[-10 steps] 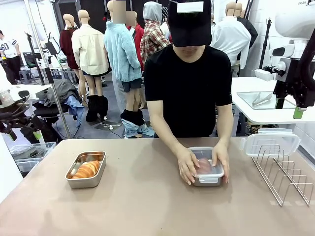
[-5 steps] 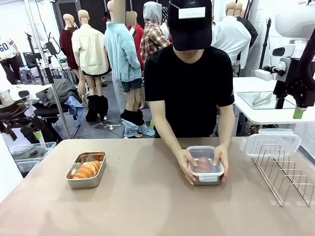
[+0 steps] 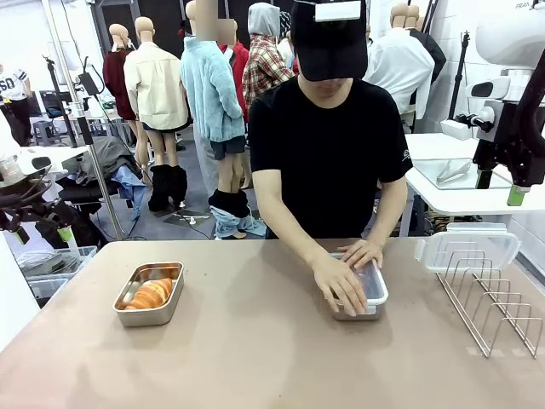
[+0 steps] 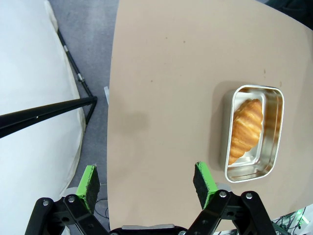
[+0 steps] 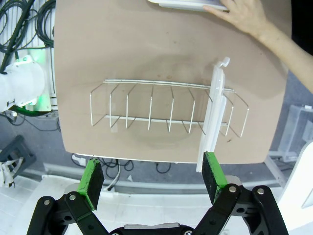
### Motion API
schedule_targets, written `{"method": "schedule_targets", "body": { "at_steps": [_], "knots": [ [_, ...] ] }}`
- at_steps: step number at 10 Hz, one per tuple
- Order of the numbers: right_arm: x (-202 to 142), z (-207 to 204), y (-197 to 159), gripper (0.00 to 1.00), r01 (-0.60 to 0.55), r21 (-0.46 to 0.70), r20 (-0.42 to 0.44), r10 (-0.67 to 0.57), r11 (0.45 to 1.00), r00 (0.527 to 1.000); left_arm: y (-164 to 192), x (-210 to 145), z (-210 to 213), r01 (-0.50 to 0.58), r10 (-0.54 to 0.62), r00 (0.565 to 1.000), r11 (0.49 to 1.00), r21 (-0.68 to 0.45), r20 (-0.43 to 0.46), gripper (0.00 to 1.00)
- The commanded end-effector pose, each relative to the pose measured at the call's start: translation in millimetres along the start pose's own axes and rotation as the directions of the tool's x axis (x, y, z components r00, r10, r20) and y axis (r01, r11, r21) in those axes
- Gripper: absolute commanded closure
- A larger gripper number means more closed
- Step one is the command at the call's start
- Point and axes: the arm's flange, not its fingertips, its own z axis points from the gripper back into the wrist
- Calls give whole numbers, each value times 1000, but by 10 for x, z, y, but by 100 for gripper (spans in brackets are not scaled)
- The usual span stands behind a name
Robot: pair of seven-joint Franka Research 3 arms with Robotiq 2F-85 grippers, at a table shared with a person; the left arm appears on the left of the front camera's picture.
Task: Place the bread in airtight containers.
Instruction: Pick up one Airtight Container lid and hand it to the human.
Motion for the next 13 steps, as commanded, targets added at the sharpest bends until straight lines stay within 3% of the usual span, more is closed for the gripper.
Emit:
{"method": "schedule_targets", "body": {
  "at_steps": [1, 13],
  "knots": [
    [10, -11, 16, 0, 9, -9, -7, -9, 1000, 1000, 19, -18, 5, -3, 3, 1000, 1000, 0, 9, 0],
    [10, -11, 16, 0, 9, -9, -7, -9, 1000, 1000, 19, -18, 5, -3, 3, 1000, 1000, 0, 9, 0]
  ]
}}
